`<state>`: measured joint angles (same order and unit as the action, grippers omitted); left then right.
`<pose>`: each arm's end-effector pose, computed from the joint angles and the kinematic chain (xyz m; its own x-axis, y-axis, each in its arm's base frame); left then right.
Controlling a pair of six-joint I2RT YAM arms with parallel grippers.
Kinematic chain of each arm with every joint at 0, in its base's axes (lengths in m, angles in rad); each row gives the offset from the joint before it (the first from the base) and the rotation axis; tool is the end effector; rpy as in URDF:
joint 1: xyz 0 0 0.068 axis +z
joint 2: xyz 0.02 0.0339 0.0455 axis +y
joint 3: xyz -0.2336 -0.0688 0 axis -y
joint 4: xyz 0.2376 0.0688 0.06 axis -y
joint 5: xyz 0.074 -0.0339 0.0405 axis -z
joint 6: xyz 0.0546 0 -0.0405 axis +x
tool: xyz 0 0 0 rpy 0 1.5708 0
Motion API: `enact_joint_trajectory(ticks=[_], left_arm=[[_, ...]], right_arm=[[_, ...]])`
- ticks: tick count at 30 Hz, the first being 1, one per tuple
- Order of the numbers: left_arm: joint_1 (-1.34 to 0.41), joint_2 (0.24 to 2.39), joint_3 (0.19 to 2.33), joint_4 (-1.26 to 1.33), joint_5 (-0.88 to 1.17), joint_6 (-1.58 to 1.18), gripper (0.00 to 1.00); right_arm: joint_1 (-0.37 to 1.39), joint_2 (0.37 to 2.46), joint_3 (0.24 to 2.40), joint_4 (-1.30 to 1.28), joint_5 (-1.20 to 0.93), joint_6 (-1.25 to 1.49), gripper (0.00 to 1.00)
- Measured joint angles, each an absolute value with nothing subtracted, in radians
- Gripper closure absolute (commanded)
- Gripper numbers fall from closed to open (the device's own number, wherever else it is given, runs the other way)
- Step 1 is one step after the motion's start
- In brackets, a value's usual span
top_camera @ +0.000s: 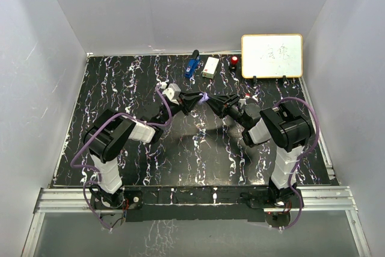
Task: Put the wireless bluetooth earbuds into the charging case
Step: Place the earbud in the charging case.
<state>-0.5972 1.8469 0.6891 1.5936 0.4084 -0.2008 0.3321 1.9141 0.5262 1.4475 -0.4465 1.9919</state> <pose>0.2743 -0.2128 0.1971 0.1797 -0.3436 -0.9218 0.8671 0.4979 -0.0165 0.2985 0.1279 0.1181 -0.6633 0.6420 0.3846 0.2354 -0.3088 0.9215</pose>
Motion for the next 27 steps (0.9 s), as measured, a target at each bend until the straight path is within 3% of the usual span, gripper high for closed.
enact_joint_trajectory(ticks=[14, 17, 27], left_arm=[[-0.596, 1.846, 0.669, 1.594, 0.405, -0.199, 1.0], [-0.596, 1.846, 0.669, 1.594, 0.403, -0.201, 0.93], [-0.596, 1.827, 0.659, 1.593, 0.401, -0.212, 0.84]], right_arm=[[0.332, 1.92, 0.526, 1.448, -0.447, 1.992, 1.0], [0.332, 1.92, 0.526, 1.448, -0.447, 1.992, 1.0], [0.333, 1.92, 0.526, 1.448, -0.448, 1.992, 1.0]])
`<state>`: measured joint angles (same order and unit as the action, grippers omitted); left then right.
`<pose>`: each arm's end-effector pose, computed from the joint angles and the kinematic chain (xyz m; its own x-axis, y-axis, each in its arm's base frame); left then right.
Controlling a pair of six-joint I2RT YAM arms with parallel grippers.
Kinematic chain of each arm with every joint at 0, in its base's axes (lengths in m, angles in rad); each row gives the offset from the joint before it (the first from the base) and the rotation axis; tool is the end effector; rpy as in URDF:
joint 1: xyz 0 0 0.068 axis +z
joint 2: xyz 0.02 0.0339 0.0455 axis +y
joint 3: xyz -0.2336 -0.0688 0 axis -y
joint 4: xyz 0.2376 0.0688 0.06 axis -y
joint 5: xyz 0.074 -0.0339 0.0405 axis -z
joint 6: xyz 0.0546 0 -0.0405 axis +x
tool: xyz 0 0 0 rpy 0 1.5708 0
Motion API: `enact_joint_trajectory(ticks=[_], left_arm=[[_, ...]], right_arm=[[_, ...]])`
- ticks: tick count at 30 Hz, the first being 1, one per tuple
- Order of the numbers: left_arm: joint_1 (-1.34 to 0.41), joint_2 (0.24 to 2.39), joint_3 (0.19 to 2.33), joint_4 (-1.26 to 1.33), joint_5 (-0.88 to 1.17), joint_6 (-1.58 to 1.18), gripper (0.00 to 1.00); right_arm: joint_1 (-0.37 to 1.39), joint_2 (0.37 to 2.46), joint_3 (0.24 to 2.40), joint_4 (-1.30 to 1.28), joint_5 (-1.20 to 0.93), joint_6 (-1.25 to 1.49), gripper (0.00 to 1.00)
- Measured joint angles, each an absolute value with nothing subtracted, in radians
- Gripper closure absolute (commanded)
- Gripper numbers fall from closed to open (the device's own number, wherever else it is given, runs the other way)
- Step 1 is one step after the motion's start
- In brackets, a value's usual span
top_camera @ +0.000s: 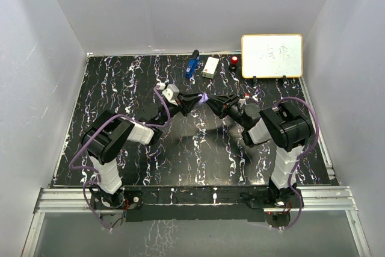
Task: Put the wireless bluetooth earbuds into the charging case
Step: Place the earbud in the charging case.
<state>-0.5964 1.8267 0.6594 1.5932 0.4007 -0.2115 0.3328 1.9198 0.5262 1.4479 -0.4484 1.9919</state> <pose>0.2700 -0.2090 0.1959 0.1639 -0.3449 -0.9242 0.8648 0.5011 -0.0336 0.2983 0.1282 0.1164 -0.6630 0.6410 0.3867 0.2408 -0.3065 0.9209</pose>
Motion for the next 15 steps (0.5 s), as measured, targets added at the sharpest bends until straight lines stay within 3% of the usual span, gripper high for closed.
enact_joint_trajectory(ticks=[15], left_arm=[[-0.596, 1.816, 0.654, 1.594, 0.401, -0.224, 0.83]], right_arm=[[0.334, 1.92, 0.526, 1.448, -0.45, 1.99, 1.0]])
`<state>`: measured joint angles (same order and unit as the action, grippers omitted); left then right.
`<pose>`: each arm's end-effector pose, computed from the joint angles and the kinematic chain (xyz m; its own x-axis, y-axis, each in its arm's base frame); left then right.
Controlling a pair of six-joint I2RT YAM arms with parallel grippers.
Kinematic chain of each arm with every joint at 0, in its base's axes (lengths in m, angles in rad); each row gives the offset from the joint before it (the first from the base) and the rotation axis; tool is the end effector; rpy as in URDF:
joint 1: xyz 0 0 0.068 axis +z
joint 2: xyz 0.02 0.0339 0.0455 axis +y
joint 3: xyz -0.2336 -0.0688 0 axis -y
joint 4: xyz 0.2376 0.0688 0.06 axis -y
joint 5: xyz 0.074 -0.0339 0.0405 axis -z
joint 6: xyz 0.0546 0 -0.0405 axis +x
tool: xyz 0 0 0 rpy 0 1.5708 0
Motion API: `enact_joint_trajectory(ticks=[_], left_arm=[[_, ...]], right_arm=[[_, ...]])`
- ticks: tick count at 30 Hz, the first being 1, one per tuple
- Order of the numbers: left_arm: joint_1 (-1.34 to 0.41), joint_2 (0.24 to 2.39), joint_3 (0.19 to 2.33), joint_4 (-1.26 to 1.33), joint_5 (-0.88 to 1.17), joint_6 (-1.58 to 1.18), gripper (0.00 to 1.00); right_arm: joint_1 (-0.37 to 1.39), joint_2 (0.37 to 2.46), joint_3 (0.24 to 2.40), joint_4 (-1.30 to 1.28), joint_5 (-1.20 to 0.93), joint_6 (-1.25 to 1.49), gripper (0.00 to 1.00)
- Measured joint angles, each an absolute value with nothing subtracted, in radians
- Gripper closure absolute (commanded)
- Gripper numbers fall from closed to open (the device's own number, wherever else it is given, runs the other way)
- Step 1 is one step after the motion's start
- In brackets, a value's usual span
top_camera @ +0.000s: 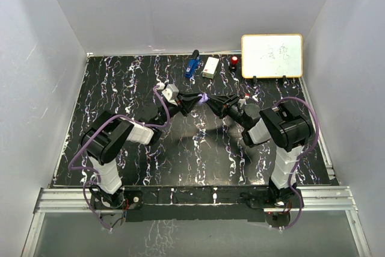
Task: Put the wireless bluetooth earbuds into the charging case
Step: Place the earbud in the charging case.
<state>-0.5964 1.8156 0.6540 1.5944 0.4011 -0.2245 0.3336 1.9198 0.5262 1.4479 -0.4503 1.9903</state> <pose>0.2685 -0.2080 0.1981 0.1579 -0.3549 -0.9215 0.8672 0.4961 -0.0424 0.2982 0.1285 0.1164 -0.6652 0.6397 0.3851 0.2405 -0.3048 0.9216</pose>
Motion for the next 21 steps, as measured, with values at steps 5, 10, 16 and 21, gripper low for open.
enact_joint_trajectory(ticks=[5, 10, 16, 21], left_arm=[[-0.596, 1.816, 0.654, 1.595, 0.4, -0.219, 0.84], [-0.596, 1.816, 0.653, 1.595, 0.383, -0.204, 0.86], [-0.596, 1.816, 0.652, 1.594, 0.372, -0.191, 0.87], [-0.596, 1.816, 0.652, 1.594, 0.37, -0.19, 0.87]], right_arm=[[0.334, 1.92, 0.526, 1.448, -0.45, 1.99, 1.0], [0.334, 1.92, 0.526, 1.448, -0.45, 1.989, 1.0], [0.334, 1.92, 0.526, 1.448, -0.449, 1.989, 1.0], [0.334, 1.919, 0.526, 1.448, -0.447, 1.989, 1.0]])
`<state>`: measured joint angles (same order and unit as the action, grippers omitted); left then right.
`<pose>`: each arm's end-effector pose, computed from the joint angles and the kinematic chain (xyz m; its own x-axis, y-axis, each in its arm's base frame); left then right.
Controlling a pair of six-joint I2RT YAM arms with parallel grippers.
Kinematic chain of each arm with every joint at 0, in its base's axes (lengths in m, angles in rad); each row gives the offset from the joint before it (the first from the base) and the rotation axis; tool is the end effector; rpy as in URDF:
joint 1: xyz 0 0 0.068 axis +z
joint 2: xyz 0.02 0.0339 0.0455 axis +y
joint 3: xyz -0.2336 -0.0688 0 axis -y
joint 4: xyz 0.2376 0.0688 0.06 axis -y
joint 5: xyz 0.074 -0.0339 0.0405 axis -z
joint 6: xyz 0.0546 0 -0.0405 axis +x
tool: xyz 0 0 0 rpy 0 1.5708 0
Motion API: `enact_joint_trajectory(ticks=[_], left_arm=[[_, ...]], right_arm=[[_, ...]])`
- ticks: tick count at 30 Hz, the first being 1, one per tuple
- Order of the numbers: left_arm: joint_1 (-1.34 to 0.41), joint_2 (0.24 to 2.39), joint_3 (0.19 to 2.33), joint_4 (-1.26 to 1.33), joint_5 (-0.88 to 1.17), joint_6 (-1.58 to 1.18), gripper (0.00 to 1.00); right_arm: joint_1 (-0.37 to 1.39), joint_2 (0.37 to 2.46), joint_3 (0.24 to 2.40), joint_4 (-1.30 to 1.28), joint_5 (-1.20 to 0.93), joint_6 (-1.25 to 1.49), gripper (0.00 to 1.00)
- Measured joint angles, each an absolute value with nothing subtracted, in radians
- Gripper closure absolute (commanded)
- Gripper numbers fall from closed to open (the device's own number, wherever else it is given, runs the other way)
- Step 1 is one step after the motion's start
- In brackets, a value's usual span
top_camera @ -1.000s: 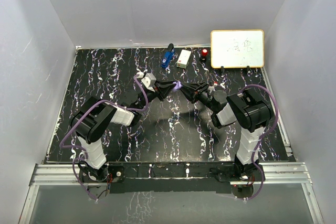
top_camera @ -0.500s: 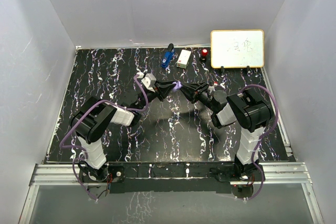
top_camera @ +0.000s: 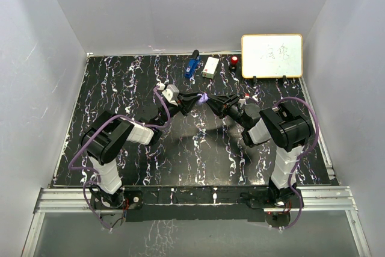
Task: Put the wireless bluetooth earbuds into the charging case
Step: Place the earbud in the charging case.
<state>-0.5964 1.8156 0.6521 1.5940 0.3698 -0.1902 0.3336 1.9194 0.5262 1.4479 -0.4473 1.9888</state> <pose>0.2697 -0.2069 0.1979 0.1887 -0.3411 -0.9209 0.8464 0.5321 -0.0237 0.2983 0.1284 0.1165 -0.6637 0.6420 0.3837 0.2383 -0.3048 0.9221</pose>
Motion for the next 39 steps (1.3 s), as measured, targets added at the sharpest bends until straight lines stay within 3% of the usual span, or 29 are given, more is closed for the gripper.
enact_joint_trajectory(ticks=[22, 30, 39], left_arm=[[-0.596, 1.816, 0.622, 1.594, 0.378, -0.198, 0.86], [-0.596, 1.816, 0.622, 1.594, 0.378, -0.209, 0.72], [-0.596, 1.816, 0.622, 1.594, 0.378, -0.213, 0.67]], right_arm=[[0.337, 1.92, 0.526, 1.448, -0.452, 1.983, 1.0], [0.336, 1.92, 0.527, 1.448, -0.45, 1.977, 1.0], [0.336, 1.92, 0.526, 1.448, -0.45, 1.972, 1.0]])
